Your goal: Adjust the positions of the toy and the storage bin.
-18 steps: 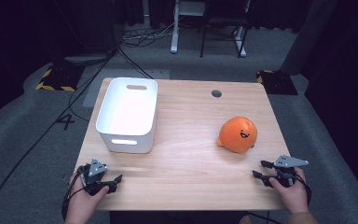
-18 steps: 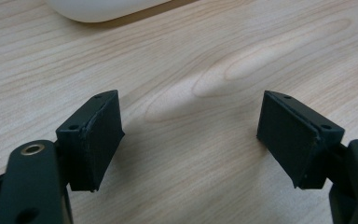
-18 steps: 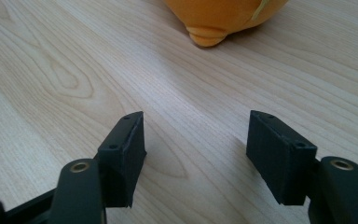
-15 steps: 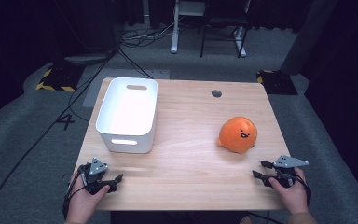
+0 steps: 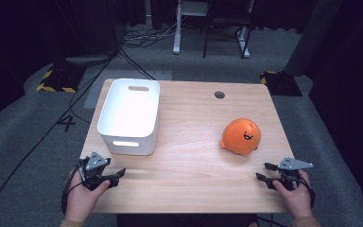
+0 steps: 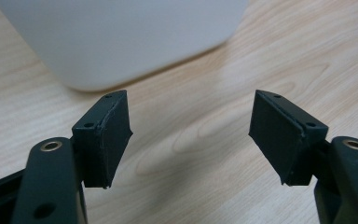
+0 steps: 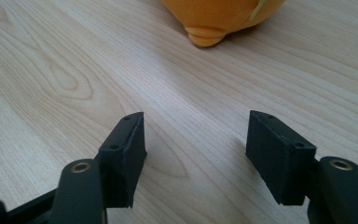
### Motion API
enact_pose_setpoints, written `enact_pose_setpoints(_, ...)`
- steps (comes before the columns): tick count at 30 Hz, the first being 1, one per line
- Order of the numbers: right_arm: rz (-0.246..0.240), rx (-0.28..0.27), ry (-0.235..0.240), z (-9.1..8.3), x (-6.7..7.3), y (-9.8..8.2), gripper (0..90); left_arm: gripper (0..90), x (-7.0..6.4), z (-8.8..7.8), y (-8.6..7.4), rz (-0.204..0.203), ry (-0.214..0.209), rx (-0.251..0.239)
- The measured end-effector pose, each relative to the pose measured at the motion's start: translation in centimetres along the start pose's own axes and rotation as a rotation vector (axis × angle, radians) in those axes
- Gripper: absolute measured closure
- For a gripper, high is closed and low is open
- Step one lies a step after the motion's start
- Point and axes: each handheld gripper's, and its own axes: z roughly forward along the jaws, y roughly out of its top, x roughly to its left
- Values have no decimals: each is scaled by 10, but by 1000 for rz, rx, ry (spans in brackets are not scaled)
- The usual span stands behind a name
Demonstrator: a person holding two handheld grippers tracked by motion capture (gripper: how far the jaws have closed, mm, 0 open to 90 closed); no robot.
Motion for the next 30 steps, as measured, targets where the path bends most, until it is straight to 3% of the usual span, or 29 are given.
enact_pose_setpoints(3, -1, 0, -2, 0, 0, 0, 378, 284, 7, -10, 8, 3, 3, -16)
enact_pose_setpoints(6, 0, 0, -2, 0, 0, 0, 378, 273, 15, -22, 17, -19, 22, -62)
enact_pose_setpoints(13, 0, 0, 0, 0, 0, 0, 378, 273, 22, -31, 32, -26, 28, -111)
enact_pose_setpoints(15, 0, 0, -1, 0, 0, 0, 378, 272, 25, -37, 39, -65, 0, -182)
enact_pose_setpoints(18, 0, 0, 0, 0, 0, 0, 378, 272, 27, -42, 44, -80, -11, -209)
enact_pose_setpoints(22, 1, -1, 0, 0, 0, 0, 378, 273, 31, -50, 54, -81, 11, -232)
enact_pose_setpoints(23, 2, 0, 1, 0, 0, 0, 378, 272, 35, -53, 59, -74, 33, -243)
enact_pose_setpoints(30, 2, -1, 1, 0, 0, 0, 378, 270, 47, -51, 73, -90, 79, -254)
